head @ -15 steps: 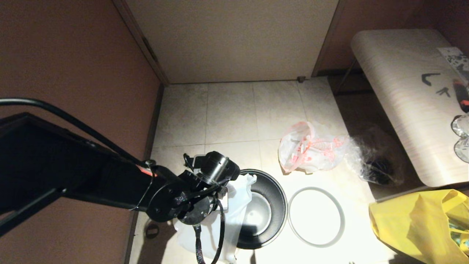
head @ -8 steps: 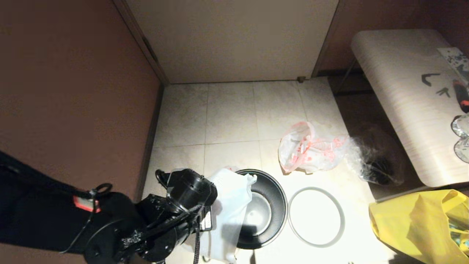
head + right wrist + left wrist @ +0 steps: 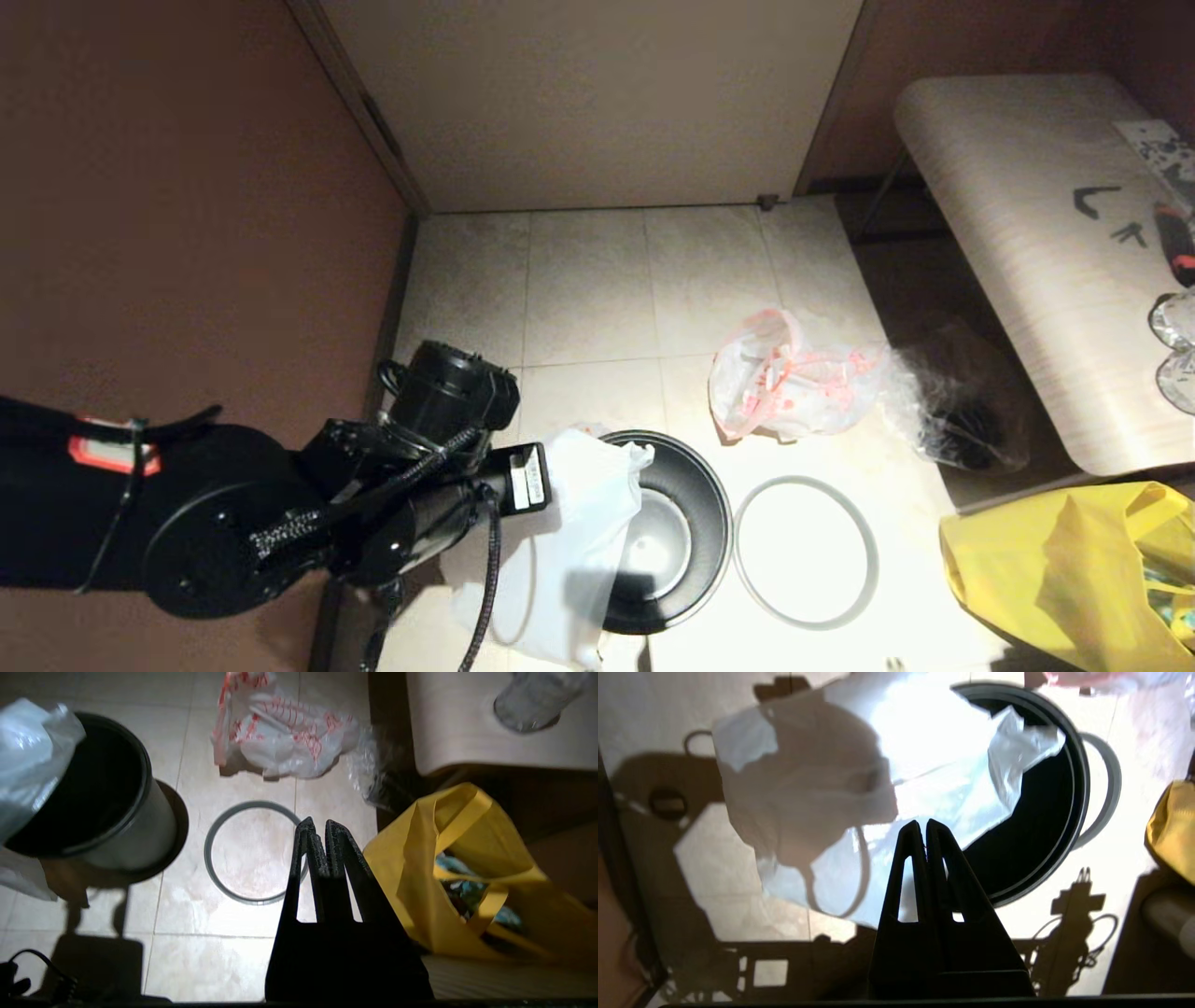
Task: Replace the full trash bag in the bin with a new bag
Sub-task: Put the new garbage bag on the trash can
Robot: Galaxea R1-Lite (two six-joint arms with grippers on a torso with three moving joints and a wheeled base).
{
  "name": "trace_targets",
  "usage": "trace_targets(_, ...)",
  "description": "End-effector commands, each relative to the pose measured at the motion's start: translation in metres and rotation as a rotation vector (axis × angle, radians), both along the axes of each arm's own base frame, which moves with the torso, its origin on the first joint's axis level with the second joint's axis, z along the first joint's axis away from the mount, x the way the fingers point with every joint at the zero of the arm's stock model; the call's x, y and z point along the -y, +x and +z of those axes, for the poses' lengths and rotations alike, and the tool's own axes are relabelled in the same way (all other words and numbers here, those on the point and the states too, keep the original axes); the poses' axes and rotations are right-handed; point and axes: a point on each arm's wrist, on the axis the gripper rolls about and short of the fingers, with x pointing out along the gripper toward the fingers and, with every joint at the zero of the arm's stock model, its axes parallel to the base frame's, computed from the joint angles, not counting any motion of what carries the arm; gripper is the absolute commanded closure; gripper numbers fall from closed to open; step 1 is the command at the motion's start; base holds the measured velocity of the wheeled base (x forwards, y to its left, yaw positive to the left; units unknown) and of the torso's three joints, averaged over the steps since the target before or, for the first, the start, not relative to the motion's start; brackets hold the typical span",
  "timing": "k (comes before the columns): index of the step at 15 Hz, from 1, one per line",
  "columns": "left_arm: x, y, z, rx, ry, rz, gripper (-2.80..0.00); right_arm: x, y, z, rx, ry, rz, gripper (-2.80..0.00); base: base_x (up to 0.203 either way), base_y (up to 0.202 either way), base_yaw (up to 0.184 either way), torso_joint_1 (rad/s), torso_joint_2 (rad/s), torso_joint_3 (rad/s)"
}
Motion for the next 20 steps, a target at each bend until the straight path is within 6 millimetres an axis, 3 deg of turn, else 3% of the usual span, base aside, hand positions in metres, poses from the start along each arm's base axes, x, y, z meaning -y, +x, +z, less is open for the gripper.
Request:
trace_targets(1, -0.001, 0.005, 0.005, 0.017, -0.009, 0.014, 0.0, 0.0, 0.002, 0.035, 0.01, -0.001, 0.002, 0.0, 0.0, 0.0, 0.0, 0.0, 0.0, 0.0)
trace_targets(4, -0.005, 0.011, 0.005, 0.016, -0.009, 0.034, 0.0, 0.0, 0.023, 0.096, -0.015, -0.049, 0.015, 0.0, 0.0, 0.0, 0.0, 0.0, 0.0, 0.0)
trace_targets(7, -0.008, 0.014, 0.008, 0.025, -0.015, 0.049, 0.0, 0.0, 0.054, 0.138, -0.048, -0.14, 0.013, 0.0, 0.0, 0.0, 0.0, 0.0, 0.0, 0.0)
trace_targets(10, -0.009, 0.018, 0.01, 0.034, -0.008, 0.049, 0.0, 0.0, 0.094, 0.162, -0.117, -0.209, 0.006, 0.0, 0.0, 0.0, 0.0, 0.0, 0.0, 0.0)
trace_targets(13, -0.004, 0.025, -0.002, 0.007, 0.014, 0.049, 0.0, -0.009, 0.143, 0.177, -0.152, -0.292, 0.021, 0.0, 0.0, 0.0, 0.0, 0.0, 0.0, 0.0)
trace_targets(15, -0.001, 0.03, -0.005, 0.0, 0.019, 0.05, 0.0, -0.034, 0.177, 0.175, -0.204, -0.349, 0.076, 0.0, 0.0, 0.0, 0.0, 0.0, 0.0, 0.0)
trace_targets(17, -0.001, 0.036, -0.011, -0.012, 0.028, 0.062, 0.0, -0.063, 0.214, 0.159, -0.279, -0.397, 0.102, 0.0, 0.0, 0.0, 0.0, 0.0, 0.0, 0.0)
trace_targets(20, -0.011, 0.044, -0.003, -0.008, -0.01, 0.069, 0.0, -0.104, 0.283, 0.114, -0.344, -0.437, 0.111, 0.0, 0.0, 0.0, 0.0, 0.0, 0.0, 0.0)
